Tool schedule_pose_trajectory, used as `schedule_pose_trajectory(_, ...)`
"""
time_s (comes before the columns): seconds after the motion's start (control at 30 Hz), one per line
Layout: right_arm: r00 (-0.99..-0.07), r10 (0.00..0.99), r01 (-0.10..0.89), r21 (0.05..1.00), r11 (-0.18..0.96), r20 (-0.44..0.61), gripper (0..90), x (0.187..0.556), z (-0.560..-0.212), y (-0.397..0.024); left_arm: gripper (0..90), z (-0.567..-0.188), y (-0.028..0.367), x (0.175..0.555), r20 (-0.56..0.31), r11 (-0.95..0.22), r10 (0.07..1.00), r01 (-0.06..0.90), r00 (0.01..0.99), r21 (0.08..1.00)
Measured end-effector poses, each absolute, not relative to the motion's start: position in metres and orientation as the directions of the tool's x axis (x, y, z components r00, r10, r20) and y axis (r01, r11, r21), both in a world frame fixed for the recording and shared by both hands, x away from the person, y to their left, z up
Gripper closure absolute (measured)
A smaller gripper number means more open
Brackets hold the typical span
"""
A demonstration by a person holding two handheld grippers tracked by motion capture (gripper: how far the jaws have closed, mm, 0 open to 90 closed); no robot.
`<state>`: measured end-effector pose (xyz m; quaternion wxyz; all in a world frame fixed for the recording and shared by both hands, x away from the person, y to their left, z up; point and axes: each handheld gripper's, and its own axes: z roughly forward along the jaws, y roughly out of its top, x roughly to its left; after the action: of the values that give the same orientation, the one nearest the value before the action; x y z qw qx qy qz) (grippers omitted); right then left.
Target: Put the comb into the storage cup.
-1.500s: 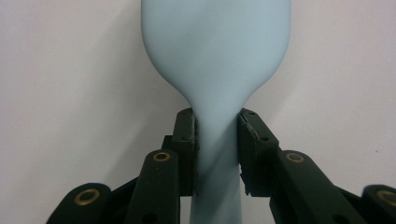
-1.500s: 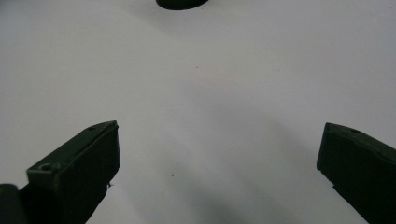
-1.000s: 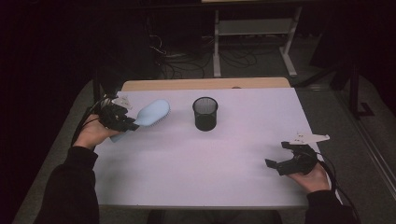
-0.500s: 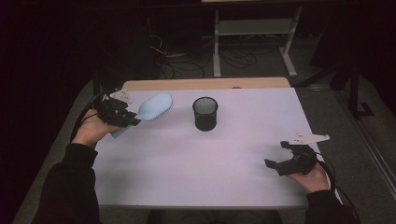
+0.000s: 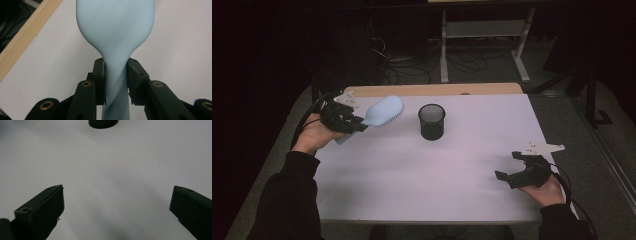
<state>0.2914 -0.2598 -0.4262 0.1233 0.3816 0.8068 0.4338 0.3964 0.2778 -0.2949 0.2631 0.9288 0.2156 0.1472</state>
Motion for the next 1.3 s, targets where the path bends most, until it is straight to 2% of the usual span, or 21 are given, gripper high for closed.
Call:
schedule_pose_trajectory(0.67,-0.677,0.724,0.509,0.794,0.332,0.131,0.0,0.291,-0.426,-0.260,71.0,-0.283,0.255,0.386,0.195,-0.780,0.435,0.260,0.879,0.570)
schedule_pose_trajectory(1.3,-0.671,0.730,0.497,0.810,0.311,0.132,0.0,0.290,-0.422,-0.264,70.9,-0.279,0.232,0.377,0.196,-0.755,0.393,0.194,0.898,0.627)
